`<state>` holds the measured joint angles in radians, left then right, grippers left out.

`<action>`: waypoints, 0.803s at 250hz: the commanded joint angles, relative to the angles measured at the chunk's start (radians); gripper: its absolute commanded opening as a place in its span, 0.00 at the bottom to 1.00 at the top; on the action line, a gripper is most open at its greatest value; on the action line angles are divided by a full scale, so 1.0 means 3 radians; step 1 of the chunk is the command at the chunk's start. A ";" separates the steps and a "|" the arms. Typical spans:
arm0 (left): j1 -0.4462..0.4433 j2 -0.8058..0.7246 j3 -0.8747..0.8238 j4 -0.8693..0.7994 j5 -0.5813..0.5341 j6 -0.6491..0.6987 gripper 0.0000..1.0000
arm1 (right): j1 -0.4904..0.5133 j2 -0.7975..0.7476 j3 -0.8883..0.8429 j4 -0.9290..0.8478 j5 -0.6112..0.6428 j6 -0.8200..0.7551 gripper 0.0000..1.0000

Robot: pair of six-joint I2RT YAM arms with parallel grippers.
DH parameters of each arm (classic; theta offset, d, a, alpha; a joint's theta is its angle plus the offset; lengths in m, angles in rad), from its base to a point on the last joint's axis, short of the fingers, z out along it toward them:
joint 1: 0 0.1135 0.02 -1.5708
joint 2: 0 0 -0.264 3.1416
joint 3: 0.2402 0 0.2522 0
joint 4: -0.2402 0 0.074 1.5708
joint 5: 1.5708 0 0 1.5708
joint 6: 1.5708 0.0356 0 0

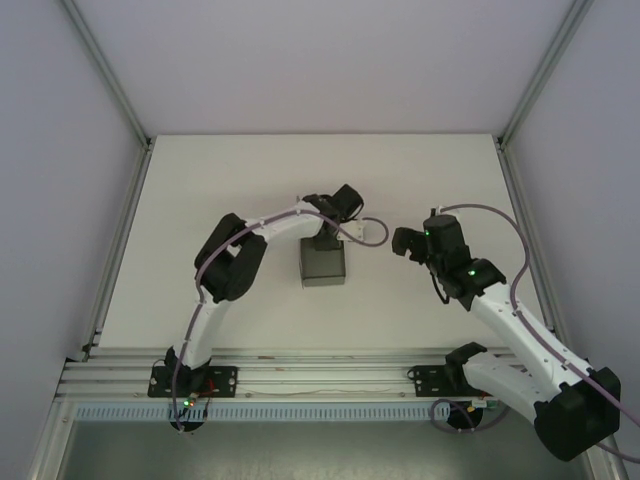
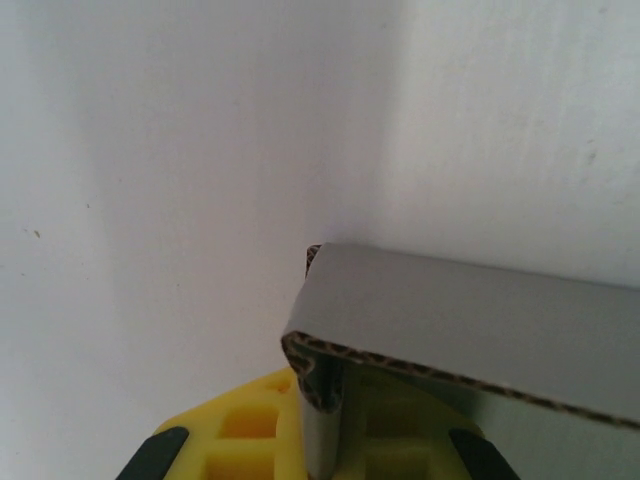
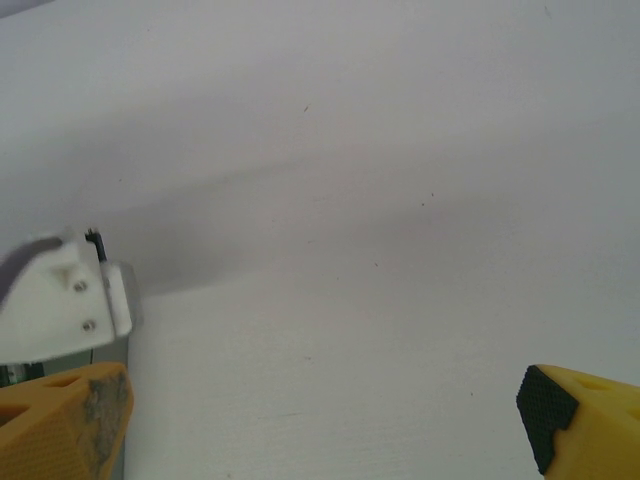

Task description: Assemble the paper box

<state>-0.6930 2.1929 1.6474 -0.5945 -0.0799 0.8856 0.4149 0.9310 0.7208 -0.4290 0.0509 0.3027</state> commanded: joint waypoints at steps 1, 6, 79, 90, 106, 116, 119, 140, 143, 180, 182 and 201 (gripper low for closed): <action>-0.0104 0.0048 -0.0346 0.0689 -0.0159 0.0162 0.00 | -0.0020 -0.0062 0.0036 0.0015 0.0011 0.0004 1.00; -0.0117 0.0063 -0.0373 0.0736 -0.0198 0.0173 0.00 | -0.0022 -0.0062 0.0037 0.0009 0.0012 0.0004 1.00; -0.0210 0.0041 -0.1024 0.1533 -0.0448 0.0401 0.00 | -0.0020 -0.0080 0.0041 0.0018 -0.0001 -0.0001 1.00; -0.0215 0.0053 -0.0982 0.1408 -0.0416 0.0371 0.00 | -0.0022 -0.0081 0.0038 0.0020 -0.0008 -0.0006 1.00; -0.0217 0.0046 -0.0894 0.1266 -0.0391 0.0332 0.00 | -0.0020 -0.0077 0.0039 0.0026 -0.0008 -0.0012 1.00; -0.0220 -0.0001 -0.0857 0.1253 -0.0390 0.0337 0.00 | -0.0018 -0.0076 0.0042 0.0022 -0.0011 -0.0014 1.00; -0.0218 -0.0020 -0.0844 0.1244 -0.0390 0.0340 0.00 | -0.0020 -0.0076 0.0042 0.0017 -0.0011 -0.0017 1.00; -0.0221 -0.0154 -0.0703 0.1049 -0.0347 0.0393 0.44 | -0.0021 -0.0081 0.0050 0.0023 -0.0022 -0.0017 1.00; -0.0221 -0.0171 -0.0681 0.1018 -0.0336 0.0394 0.49 | -0.0019 -0.0083 0.0051 0.0028 -0.0025 -0.0016 1.00; -0.0217 -0.0489 -0.0470 0.0739 -0.0124 0.0368 0.70 | -0.0021 -0.0140 0.0052 0.0038 -0.0024 -0.0004 1.00; -0.0216 -0.0511 -0.0465 0.0733 -0.0116 0.0368 0.70 | -0.0020 -0.0142 0.0052 0.0036 -0.0022 -0.0005 1.00; -0.0216 -0.0692 -0.0387 0.0636 -0.0049 0.0349 0.80 | -0.0021 -0.0210 0.0073 -0.0010 -0.0019 -0.0012 1.00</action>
<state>-0.7528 2.0888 1.4788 -0.2871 -0.1642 0.9928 0.4149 0.9081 0.7208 -0.4263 0.0437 0.3027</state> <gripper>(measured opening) 0.730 0.997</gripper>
